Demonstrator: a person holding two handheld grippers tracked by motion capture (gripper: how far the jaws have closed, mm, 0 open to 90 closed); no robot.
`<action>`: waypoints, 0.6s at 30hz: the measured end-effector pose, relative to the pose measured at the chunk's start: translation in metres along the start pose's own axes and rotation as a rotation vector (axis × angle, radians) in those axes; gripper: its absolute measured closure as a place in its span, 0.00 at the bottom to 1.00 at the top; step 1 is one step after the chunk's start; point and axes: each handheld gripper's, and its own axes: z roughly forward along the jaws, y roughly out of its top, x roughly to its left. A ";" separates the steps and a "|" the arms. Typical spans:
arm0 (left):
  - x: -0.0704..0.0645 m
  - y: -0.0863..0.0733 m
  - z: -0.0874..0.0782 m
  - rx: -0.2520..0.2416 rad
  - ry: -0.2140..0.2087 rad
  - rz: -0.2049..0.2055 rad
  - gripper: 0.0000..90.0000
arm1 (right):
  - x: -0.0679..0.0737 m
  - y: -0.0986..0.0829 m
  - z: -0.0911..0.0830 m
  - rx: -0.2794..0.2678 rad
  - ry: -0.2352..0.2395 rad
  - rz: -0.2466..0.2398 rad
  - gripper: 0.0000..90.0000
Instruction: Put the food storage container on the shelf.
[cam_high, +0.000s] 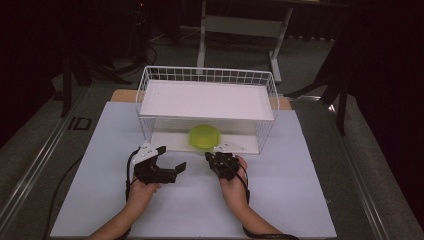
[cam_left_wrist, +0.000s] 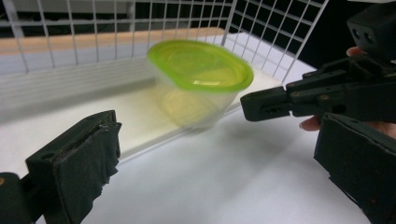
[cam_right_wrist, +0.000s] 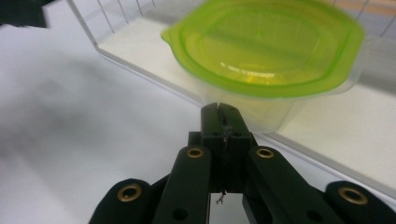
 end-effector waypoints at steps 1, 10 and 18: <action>0.000 -0.001 0.000 -0.002 -0.005 -0.003 0.01 | -0.001 -0.001 0.002 0.002 -0.002 0.003 1.00; -0.002 -0.003 0.003 0.007 -0.010 -0.005 0.01 | -0.005 0.007 0.019 0.006 -0.033 0.016 1.00; -0.002 -0.002 0.001 -0.003 -0.009 0.004 0.01 | -0.011 0.014 0.031 0.009 -0.064 0.047 1.00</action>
